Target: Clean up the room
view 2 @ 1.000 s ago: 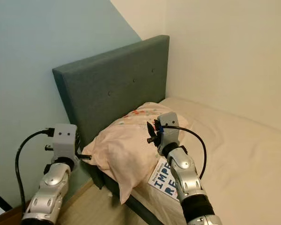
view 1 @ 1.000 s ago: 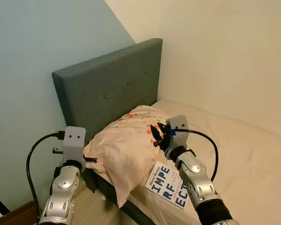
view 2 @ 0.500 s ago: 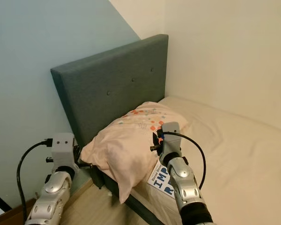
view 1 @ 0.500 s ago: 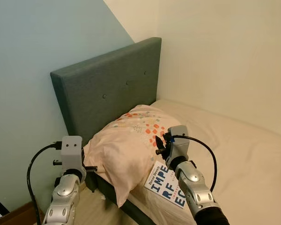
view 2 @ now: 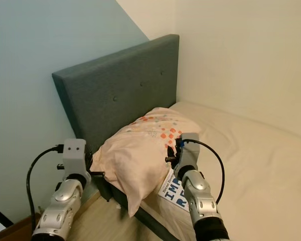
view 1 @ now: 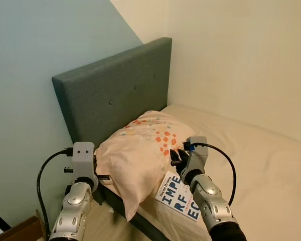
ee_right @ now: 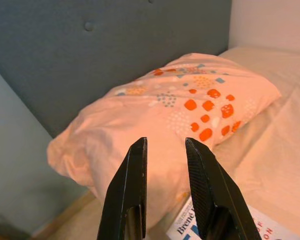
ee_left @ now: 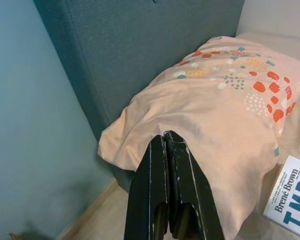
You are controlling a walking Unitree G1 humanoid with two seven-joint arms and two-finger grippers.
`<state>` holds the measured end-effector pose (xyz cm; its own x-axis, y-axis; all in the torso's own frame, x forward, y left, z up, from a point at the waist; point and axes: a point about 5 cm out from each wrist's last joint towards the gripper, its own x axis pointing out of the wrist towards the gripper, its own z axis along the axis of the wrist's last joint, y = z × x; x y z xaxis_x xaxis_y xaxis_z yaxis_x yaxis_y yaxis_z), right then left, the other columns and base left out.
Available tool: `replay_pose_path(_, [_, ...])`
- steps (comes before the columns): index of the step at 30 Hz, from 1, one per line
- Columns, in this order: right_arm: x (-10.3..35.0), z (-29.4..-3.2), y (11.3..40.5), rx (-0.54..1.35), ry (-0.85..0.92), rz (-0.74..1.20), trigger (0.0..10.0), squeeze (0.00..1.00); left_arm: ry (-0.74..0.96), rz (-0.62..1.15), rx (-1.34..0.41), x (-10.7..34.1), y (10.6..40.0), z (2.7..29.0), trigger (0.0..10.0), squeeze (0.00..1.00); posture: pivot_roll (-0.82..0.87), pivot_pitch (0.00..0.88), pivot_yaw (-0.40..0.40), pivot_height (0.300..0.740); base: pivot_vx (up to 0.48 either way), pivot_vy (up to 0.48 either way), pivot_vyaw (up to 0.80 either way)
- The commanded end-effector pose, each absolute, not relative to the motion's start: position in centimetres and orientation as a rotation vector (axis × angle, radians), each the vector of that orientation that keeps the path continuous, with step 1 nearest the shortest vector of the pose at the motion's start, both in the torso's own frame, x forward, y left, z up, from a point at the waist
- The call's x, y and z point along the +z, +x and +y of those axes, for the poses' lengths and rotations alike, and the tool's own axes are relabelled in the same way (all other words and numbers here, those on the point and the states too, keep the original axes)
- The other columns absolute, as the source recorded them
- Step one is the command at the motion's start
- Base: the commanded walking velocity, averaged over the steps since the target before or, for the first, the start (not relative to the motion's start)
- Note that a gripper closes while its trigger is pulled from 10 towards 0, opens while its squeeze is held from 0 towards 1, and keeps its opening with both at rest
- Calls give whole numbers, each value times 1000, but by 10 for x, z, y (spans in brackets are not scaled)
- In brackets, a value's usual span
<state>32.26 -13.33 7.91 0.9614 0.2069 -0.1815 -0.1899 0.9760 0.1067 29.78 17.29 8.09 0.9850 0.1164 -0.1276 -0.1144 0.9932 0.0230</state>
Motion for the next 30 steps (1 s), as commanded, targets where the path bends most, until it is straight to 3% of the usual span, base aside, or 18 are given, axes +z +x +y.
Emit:
replay_pose_path(1, [79,-131,323,204,2,185,10000,0,33,143,107,78,297,173,10000,0,-54,0,-31,723,0,0,0])
replay_pose_path(5, [80,-132,323,203,-12,174,10000,0,21,144,107,78,296,174,10000,0,-54,0,-31,723,0,0,0])
replay_pose_path(10, [82,-133,323,200,97,186,10000,0,-29,160,99,78,295,172,10000,0,-55,0,-29,723,0,0,0])
replay_pose_path(16, [85,-137,326,163,-51,157,10000,0,112,175,77,72,296,171,10000,0,-57,0,-31,723,0,0,0])
replay_pose_path(30, [86,-142,325,144,-100,144,10000,0,19,144,89,74,294,169,10000,0,-67,0,-28,723,0,0,0])
